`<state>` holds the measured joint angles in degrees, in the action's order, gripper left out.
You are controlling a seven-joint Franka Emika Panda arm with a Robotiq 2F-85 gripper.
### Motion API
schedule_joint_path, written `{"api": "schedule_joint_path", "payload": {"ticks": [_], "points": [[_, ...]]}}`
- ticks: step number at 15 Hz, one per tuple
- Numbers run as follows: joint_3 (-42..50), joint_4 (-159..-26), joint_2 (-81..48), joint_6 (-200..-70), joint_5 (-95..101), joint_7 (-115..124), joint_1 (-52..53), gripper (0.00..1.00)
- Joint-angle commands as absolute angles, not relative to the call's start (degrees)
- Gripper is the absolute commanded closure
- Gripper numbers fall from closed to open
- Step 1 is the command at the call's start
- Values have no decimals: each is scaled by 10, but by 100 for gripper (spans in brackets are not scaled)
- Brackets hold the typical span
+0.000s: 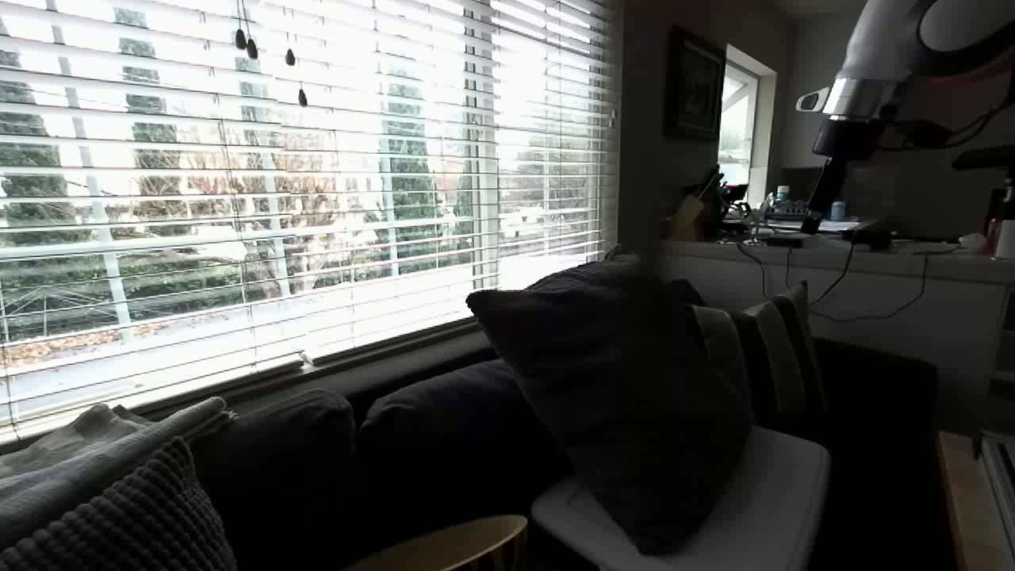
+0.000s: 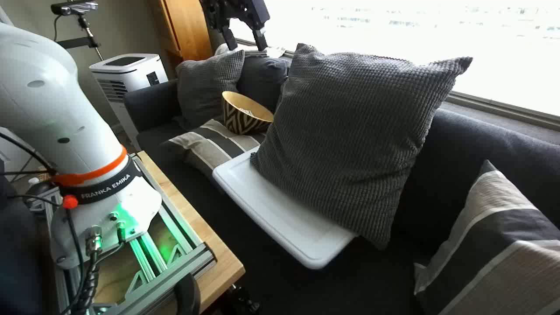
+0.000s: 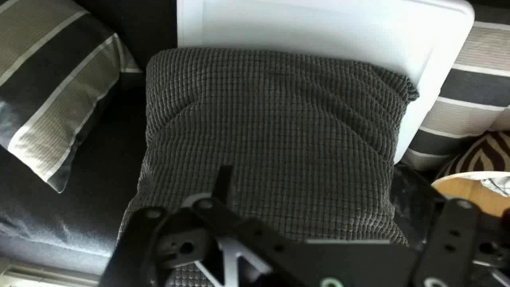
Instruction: Put the bowl on top of the backrest of the chair
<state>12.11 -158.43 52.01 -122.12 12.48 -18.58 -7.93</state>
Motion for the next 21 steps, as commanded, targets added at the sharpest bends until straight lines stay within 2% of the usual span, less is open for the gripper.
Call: {"api": "schedule_joint_path", "payload": {"ticks": [1,8,13,21], "points": [[122,-1590,520,-1218,126,-184,-77,0],[122,-1602,515,-1218,126,-185,-78,0],[88,-1570,506,-1220,119,-235,1,0],[6,-1504,397,-1205,107,-252,130,0]]}}
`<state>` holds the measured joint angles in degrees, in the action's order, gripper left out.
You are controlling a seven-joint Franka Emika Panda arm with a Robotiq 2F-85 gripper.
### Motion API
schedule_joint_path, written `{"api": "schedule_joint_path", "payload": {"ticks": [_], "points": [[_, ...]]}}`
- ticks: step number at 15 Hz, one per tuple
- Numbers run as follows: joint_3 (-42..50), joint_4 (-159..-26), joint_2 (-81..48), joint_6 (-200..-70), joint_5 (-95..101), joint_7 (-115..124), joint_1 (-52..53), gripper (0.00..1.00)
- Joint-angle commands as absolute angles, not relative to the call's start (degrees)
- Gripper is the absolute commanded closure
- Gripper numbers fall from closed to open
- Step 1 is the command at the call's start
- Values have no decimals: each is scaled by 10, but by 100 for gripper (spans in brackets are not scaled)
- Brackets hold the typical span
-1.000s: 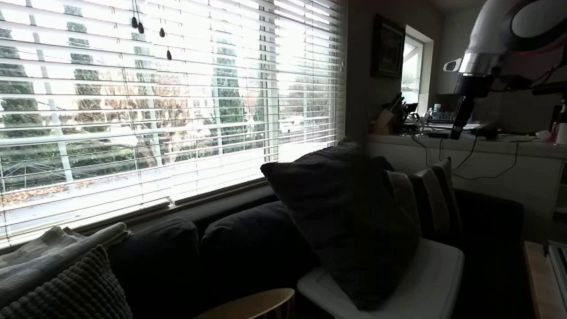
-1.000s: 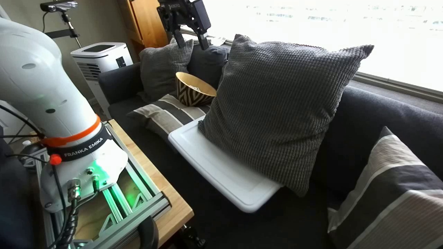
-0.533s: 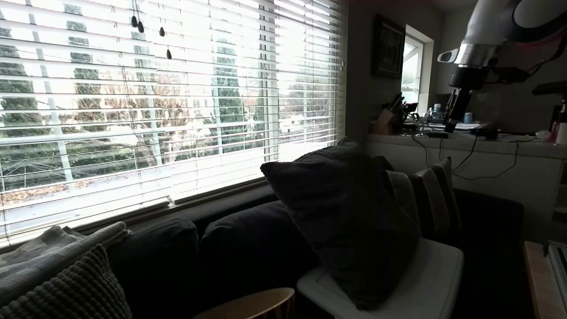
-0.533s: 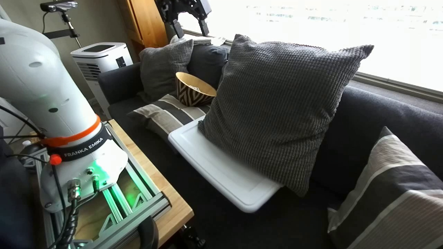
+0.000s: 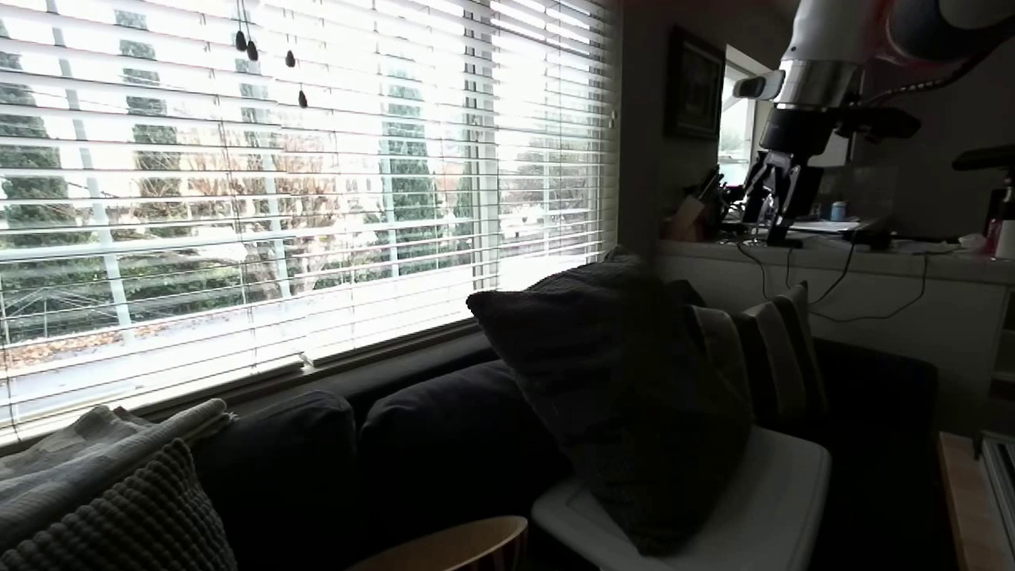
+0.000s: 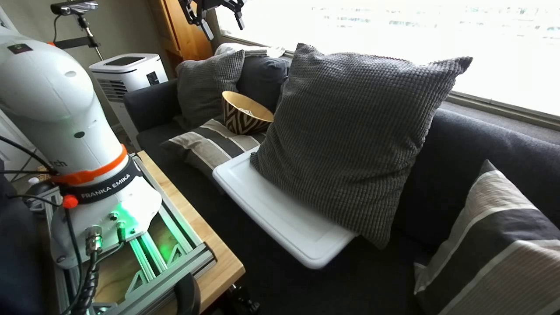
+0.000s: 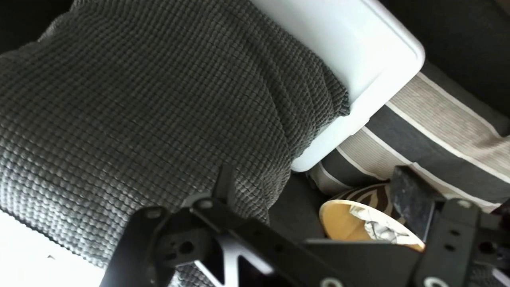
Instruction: Put the bowl on top of the backrest of the chair
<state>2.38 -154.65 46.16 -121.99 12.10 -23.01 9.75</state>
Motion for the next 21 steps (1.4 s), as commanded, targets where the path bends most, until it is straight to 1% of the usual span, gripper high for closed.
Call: {"api": "schedule_joint_path", "payload": {"ticks": [1,7,13,15,16,21], "points": [[2,-1491,372,-1214,96,-262,151,0],[-47,-1382,243,-1217,88,-310,205,0],[-75,-1291,160,-1231,65,-427,230,0],[-80,-1276,148,-1241,52,-459,225,0],[-91,-1294,170,-1228,63,-426,214,0],[-93,-1275,152,-1233,57,-448,211,0]]}}
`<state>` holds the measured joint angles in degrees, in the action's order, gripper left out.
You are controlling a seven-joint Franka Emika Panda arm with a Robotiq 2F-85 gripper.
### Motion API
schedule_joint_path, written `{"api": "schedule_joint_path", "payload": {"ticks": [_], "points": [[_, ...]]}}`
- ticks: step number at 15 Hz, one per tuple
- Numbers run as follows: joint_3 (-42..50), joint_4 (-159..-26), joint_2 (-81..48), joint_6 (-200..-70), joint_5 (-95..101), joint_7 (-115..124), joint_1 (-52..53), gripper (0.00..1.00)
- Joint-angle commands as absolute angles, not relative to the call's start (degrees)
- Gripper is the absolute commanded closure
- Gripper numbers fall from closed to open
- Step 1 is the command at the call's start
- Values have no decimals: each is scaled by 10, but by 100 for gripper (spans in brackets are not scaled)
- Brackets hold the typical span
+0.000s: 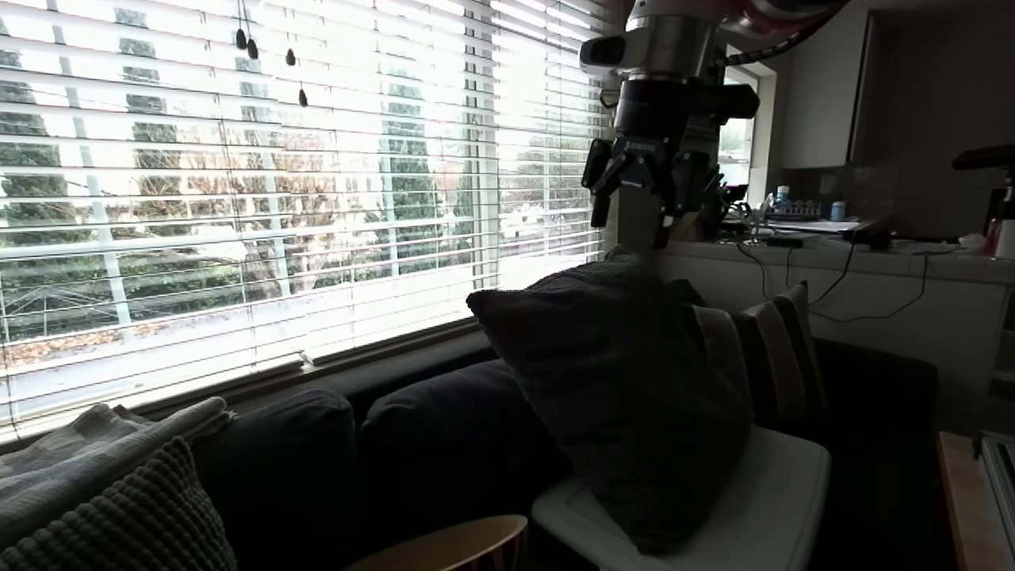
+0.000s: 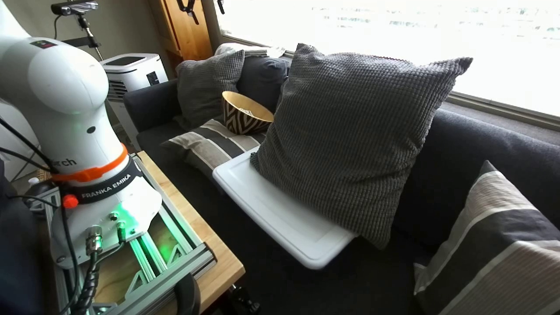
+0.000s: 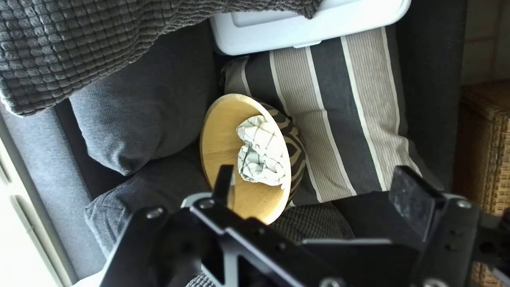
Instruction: Put the bowl on top of the backrest of the chair
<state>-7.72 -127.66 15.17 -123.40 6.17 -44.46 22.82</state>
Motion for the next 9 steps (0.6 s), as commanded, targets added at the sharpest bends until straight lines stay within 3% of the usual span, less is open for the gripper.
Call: {"api": "schedule_joint_path", "payload": {"ticks": [1,9], "points": [[-93,-1275,152,-1233,57,-449,211,0],[-91,-1264,125,-1251,28,-490,219,0]]}}
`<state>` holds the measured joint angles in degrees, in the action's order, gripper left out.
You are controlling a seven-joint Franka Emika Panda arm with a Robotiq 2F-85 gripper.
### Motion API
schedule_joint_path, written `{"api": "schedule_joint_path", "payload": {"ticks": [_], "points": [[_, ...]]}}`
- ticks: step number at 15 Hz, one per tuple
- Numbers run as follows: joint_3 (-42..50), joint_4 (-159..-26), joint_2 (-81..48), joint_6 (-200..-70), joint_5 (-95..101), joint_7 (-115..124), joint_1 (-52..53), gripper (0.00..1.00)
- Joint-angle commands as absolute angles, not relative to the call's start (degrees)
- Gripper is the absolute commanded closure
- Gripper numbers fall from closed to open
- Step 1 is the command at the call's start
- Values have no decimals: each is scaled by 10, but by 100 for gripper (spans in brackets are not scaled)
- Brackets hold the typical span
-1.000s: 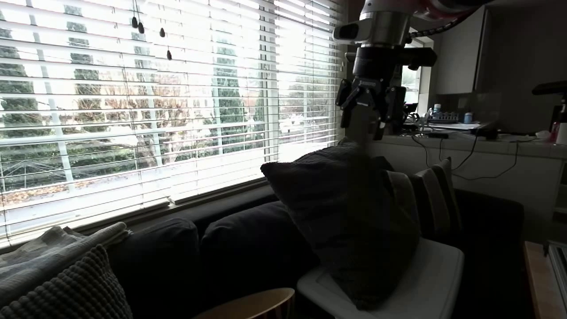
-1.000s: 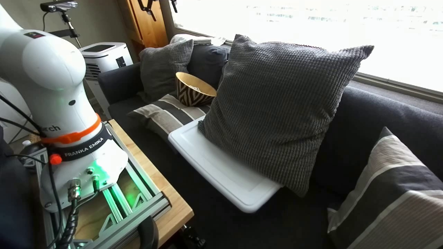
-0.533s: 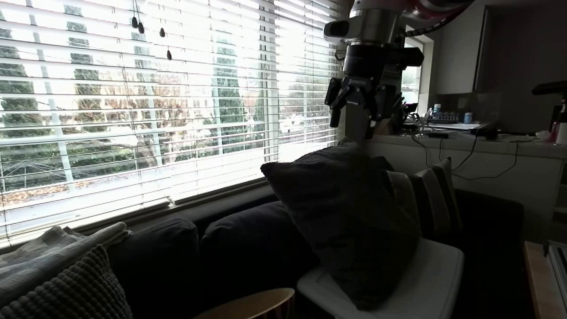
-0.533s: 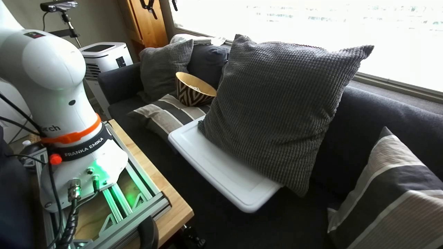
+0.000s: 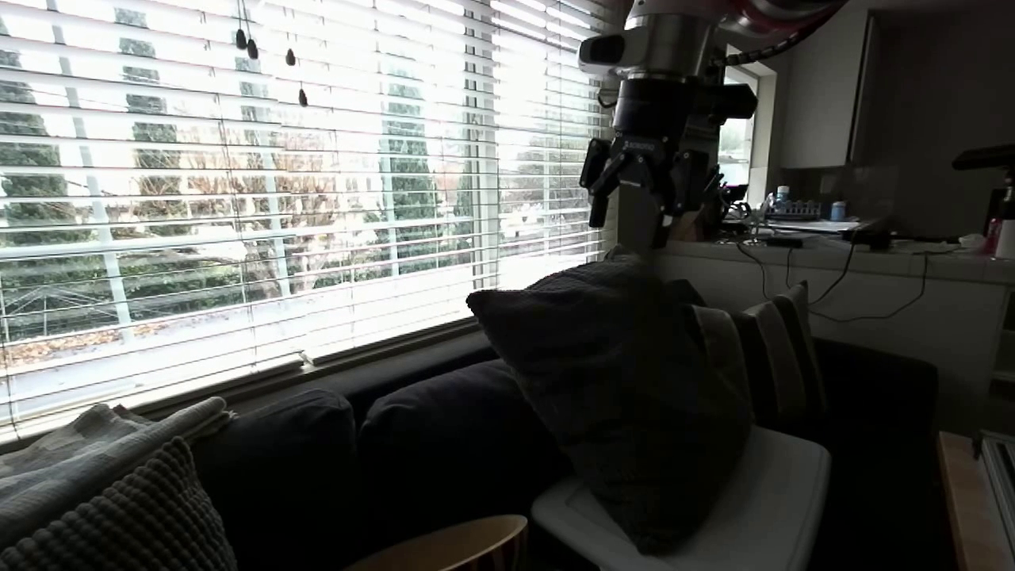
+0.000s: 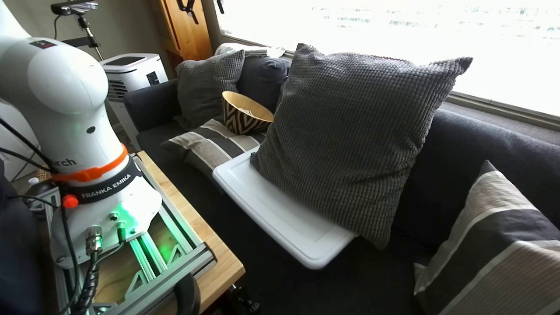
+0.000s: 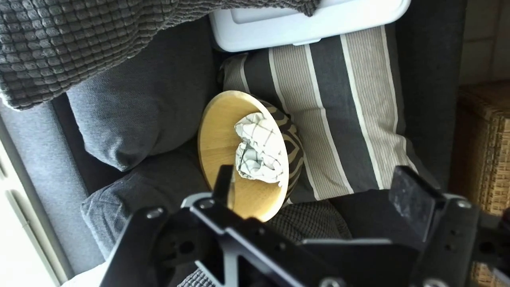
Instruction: Put the bowl on top of the backrest of the chair
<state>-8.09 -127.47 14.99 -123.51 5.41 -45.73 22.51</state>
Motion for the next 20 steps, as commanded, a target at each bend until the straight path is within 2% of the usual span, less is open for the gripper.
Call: {"api": "schedule_joint_path", "payload": {"ticks": [1,10,20], "points": [[-90,-1265,118,-1262,7,-513,224,0],[-120,-1238,-23,-1377,-171,-634,217,0],[-170,-1100,-230,-1398,-150,-623,158,0]]}}
